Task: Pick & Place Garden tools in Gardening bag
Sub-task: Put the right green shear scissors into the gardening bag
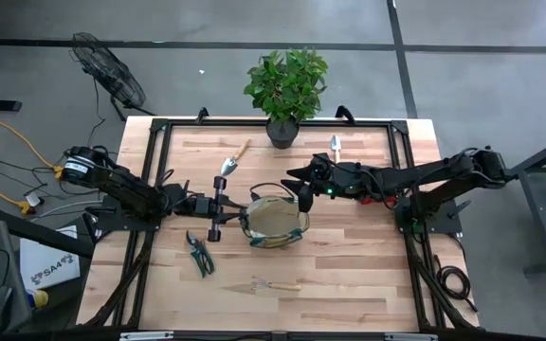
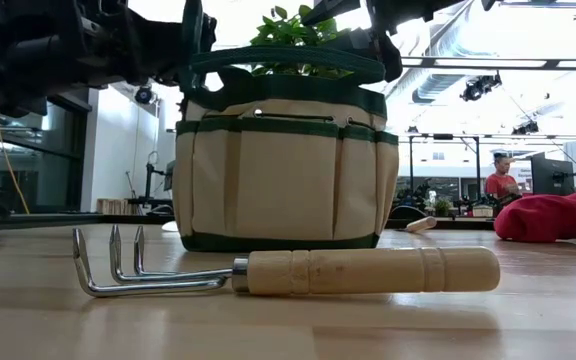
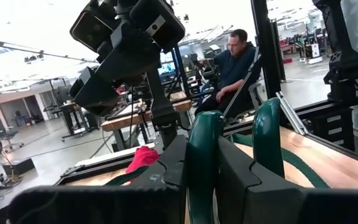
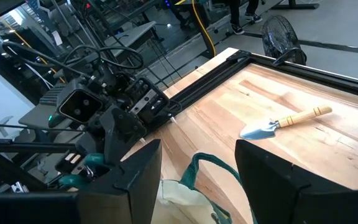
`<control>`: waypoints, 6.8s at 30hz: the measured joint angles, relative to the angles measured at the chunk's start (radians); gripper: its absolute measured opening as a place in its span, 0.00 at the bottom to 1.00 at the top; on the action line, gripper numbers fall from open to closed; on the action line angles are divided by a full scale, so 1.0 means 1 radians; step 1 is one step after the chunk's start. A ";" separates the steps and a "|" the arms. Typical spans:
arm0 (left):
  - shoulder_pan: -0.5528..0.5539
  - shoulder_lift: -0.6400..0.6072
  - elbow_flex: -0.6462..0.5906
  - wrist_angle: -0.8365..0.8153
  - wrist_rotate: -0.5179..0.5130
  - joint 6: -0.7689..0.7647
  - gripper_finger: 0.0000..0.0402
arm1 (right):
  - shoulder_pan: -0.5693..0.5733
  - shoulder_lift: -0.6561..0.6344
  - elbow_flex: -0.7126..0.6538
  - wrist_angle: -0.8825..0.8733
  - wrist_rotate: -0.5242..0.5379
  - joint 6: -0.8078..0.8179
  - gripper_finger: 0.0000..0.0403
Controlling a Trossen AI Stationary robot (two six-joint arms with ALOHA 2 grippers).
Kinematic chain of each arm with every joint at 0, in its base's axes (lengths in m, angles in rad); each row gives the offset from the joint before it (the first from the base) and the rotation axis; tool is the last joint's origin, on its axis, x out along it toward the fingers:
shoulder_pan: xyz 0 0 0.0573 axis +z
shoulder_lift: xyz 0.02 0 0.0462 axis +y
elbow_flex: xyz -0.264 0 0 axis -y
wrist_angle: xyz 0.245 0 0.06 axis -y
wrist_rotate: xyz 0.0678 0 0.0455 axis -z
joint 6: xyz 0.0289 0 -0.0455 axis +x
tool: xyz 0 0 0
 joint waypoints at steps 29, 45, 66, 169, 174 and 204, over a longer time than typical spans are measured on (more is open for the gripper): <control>0.000 0.127 0.071 0.039 -0.012 0.024 0.11 | 0.000 0.000 0.000 -0.027 0.018 -0.004 0.49; 0.000 0.164 0.078 -0.029 -0.069 0.022 0.11 | 0.000 0.000 0.000 -0.025 0.018 0.001 0.49; -0.001 0.158 0.078 -0.018 -0.151 -0.003 0.49 | 0.006 0.000 0.000 -0.034 0.016 0.001 0.49; -0.001 -0.365 0.085 -0.678 -0.044 -0.004 0.00 | 0.026 0.000 0.000 -0.051 0.045 0.000 0.49; -0.001 -0.301 0.117 -0.647 -0.048 0.002 0.00 | 0.026 0.000 0.000 -0.052 0.045 0.000 0.49; -0.001 -0.228 0.158 -0.716 -0.160 -0.003 0.00 | 0.026 0.000 0.000 -0.063 0.045 0.000 0.49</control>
